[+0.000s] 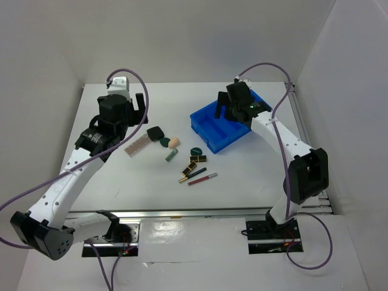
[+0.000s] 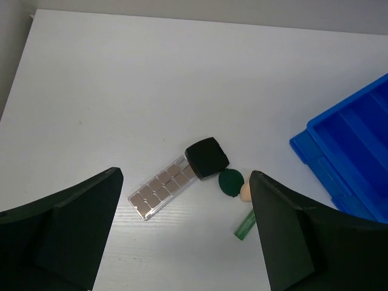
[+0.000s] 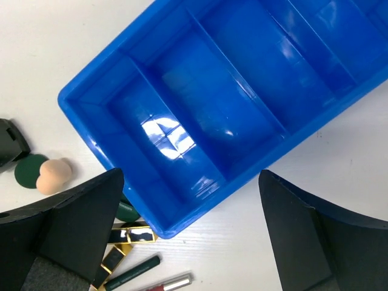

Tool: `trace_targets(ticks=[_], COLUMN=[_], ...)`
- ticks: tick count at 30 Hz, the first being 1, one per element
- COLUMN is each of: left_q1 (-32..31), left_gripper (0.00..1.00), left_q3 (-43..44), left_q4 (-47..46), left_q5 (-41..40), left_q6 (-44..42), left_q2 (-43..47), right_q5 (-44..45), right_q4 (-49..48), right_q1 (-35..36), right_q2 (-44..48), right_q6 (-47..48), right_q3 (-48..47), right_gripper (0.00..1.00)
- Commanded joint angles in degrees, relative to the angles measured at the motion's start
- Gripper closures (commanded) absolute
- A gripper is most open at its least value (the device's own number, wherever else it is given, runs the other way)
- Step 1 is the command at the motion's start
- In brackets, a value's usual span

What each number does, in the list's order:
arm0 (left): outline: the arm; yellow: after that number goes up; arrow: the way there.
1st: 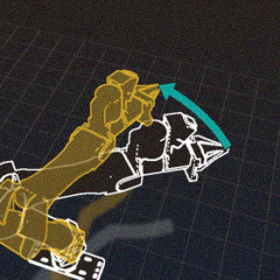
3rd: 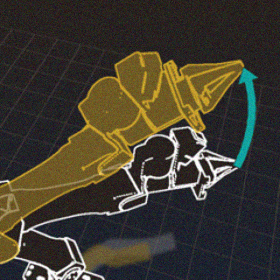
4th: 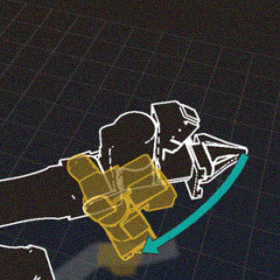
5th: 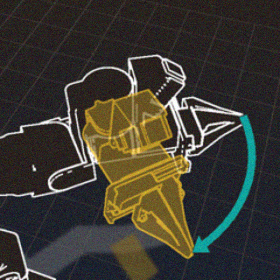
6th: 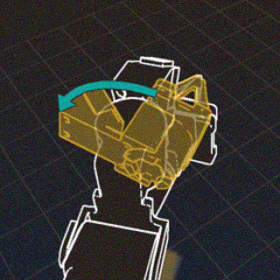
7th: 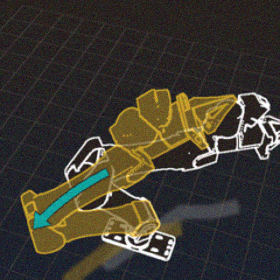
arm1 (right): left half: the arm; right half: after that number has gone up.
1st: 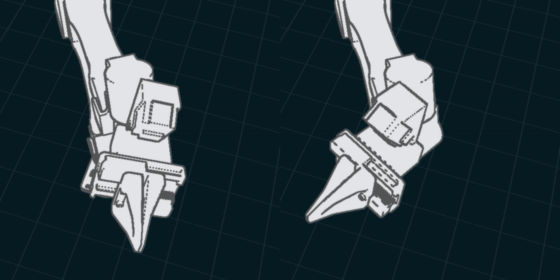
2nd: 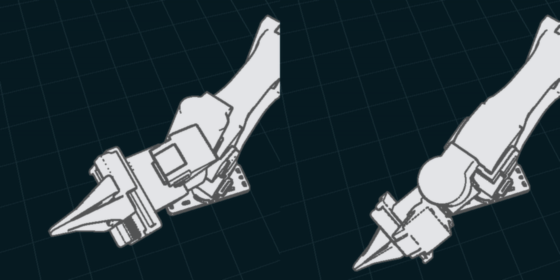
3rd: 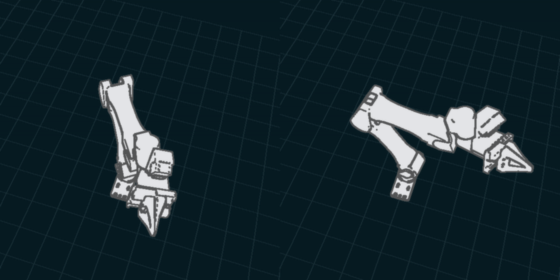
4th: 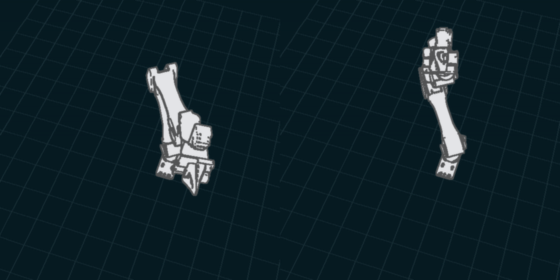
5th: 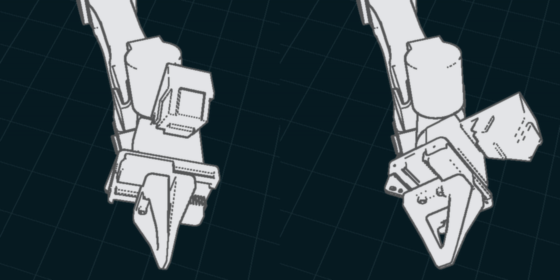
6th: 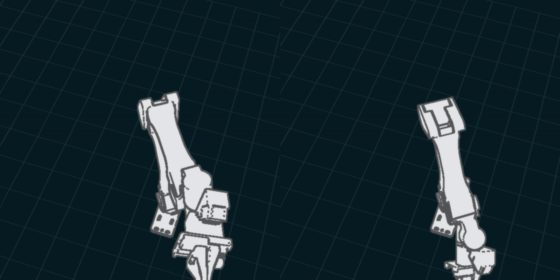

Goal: Organize the makeup

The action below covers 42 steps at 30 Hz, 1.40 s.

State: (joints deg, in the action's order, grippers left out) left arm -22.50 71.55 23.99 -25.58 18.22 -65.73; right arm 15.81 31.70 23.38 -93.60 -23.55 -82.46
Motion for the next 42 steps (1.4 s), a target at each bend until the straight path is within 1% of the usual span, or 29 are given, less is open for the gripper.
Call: trace_targets(ticks=[1,2,4,6,7,9,11,12,14,16,17,18,20,22,23,24,26,29,31,33,37,41,42], left_q1=[-0.5,-0.5,-0.5,-0.5,-0.5,-0.5,-0.5,-0.5,-0.5,-0.5,-0.5,-0.5,-0.5,-0.5,-0.5,-0.5,-0.5,-0.5,-0.5,-0.5,-0.5,-0.5,-0.5], left_gripper=[0.00,0.00,0.00,0.00,0.00,0.00,0.00,0.00,0.00,0.00,0.00,0.00,0.00,0.00,0.00,0.00,0.00,0.00,0.00,0.00,0.00,0.00,0.00], left_q3=[-0.4,-0.4,-2.2,-2.2,-2.2,-0.7,1.2,3.0,4.2,4.9,4.9,4.9,4.9,4.9,4.9,4.9,4.9,4.9,4.4,3.6,0.7,0.7,0.7], left_q4=[-2.2,-2.8,-4.1,-4.8,-4.8,-3.0,-0.2,2.5,5.1,8.5,9.6,10.2,10.7,11.3,11.3,12.0,12.0,12.8,13.3,13.8,10.3,10.3,10.3], left_q5=[-3.6,-3.6,-1.7,0.6,1.5,3.7,4.3,4.3,4.8,4.2,3.6,3.6,3.1,3.1,2.3,2.3,-0.1,-3.9,-5.6,-6.3,-5.7,-5.7,-6.3], left_q6=[0.6,-0.1,-0.7,-1.3,-0.6,-0.1,0.4,1.2,1.8,3.7,4.5,4.5,4.5,4.5,4.5,4.5,5.2,7.7,8.8,10.2,10.2,9.6,9.6], left_q2=[-0.5,0.0,0.5,0.5,1.2,1.2,-1.6,-2.5,-4.6,-4.6,-5.1,-5.1,-5.1,-5.1,-5.1,-5.1,-5.1,-4.0,-2.7,-1.5,3.0,4.4,4.4], right_q5=[-0.4,-0.4,-2.2,-2.8,-1.8,0.9,0.9,0.2,-4.6,-9.3,-12.4,-12.4,-12.2,-13.0,-13.7,-13.1,-11.8,-10.5,-9.8,-9.1,-6.3,-4.9,-4.3], right_q4=[-3.0,-3.0,-3.0,-3.5,-3.5,-2.5,-0.4,-0.4,-2.6,-5.1,-7.9,-9.0,-12.9,-12.9,-10.7,-9.6,-7.9,-6.1,-5.1,-5.1,-3.3,-2.8,-2.3], right_q1=[1.7,2.3,2.3,3.9,4.6,6.9,8.1,9.1,10.4,13.1,14.1,16.3,18.4,20.4,21.1,21.9,24.1,24.6,24.6,24.6,24.6,24.6,24.6], right_q2=[0.7,0.7,0.7,-0.1,-1.1,-2.7,-4.3,-5.0,-5.0,-4.4,-4.4,-4.4,-4.4,-6.0,-7.5,-10.6,-13.7,-19.1,-22.7,-25.9,-31.5,-35.2,-35.7], right_q6=[-0.1,-0.1,1.2,3.1,3.8,4.5,4.5,4.5,5.2,6.6,6.6,5.7,2.4,0.4,0.4,1.0,1.7,-0.4,-1.7,-3.0,-4.2,-4.2,-4.2], right_q3=[-0.5,-0.5,-0.5,-1.0,-1.0,-3.3,-4.7,-4.7,-5.4,-4.4,-3.8,-3.2,-1.0,-1.0,-3.7,-5.0,-7.4,-11.7,-15.1,-17.6,-23.0,-26.2,-27.0], right_gripper=[0.00,0.00,0.00,0.00,0.00,0.00,0.00,0.00,0.00,0.00,0.02,0.05,0.12,0.15,0.21,0.23,0.23,0.14,0.11,0.11,0.11,0.18,0.18])
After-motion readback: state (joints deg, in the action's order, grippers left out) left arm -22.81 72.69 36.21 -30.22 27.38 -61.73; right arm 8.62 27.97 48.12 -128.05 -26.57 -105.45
